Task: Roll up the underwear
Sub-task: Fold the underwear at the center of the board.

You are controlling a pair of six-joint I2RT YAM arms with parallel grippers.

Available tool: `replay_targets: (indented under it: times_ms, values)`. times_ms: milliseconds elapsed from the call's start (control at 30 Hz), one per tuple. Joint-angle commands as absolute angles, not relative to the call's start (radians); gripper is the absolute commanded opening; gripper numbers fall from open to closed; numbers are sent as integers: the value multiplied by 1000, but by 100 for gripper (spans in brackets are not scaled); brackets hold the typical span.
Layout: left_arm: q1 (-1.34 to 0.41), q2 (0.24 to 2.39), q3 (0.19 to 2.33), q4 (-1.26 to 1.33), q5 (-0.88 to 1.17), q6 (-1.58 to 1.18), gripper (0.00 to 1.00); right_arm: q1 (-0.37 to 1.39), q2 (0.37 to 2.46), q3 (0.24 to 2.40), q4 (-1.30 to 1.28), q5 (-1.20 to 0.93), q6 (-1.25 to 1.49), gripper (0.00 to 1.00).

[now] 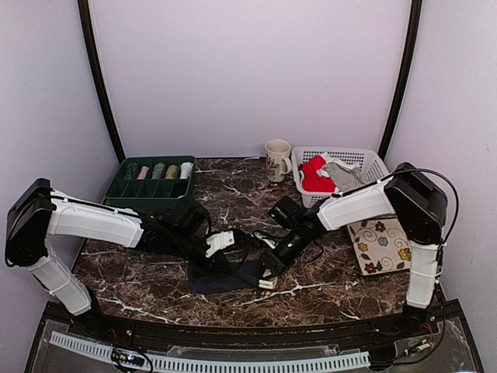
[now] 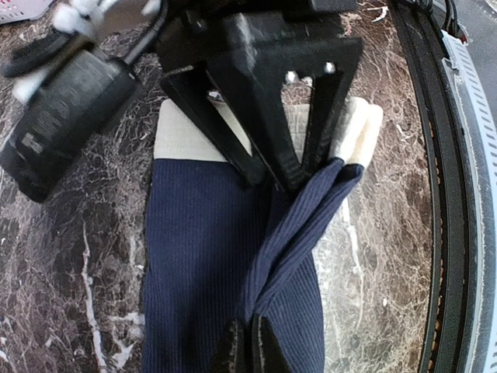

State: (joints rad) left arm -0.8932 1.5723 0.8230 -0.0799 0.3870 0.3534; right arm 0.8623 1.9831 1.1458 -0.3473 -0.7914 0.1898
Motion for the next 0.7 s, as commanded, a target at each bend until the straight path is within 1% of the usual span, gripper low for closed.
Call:
replay_targets:
  times_ms: [0,100,167,233,267,367,467,533,600,667]
  values:
    - [-884,1569,842,-129,441,389,0,809,1883,1189,-399,-748,193,39]
    - [-881,1574,845,-133,455,399,0,790,1801,1142,-368,-720,158,50]
    - [-877,1580,849,-134,465,403,0,791,1735,1069,-317,-697,127,55]
    - [-875,1585,853,-134,471,405,0,796,1635,979,-232,-682,103,70]
    - [-872,1587,855,-134,477,405,0,805,1587,927,-188,-667,86,74]
    - [-863,1595,859,-133,494,404,0,855,1424,768,-38,-601,7,75]
    - [-855,1604,862,-133,508,406,0,897,1313,656,73,-512,-68,75]
    - [-853,1613,868,-132,515,406,0,925,1282,618,87,-466,-110,75]
    - [-851,1621,876,-132,521,406,0,949,1282,598,101,-466,-110,75]
    - [-850,1625,880,-133,525,409,0,971,1296,588,116,-411,-192,75]
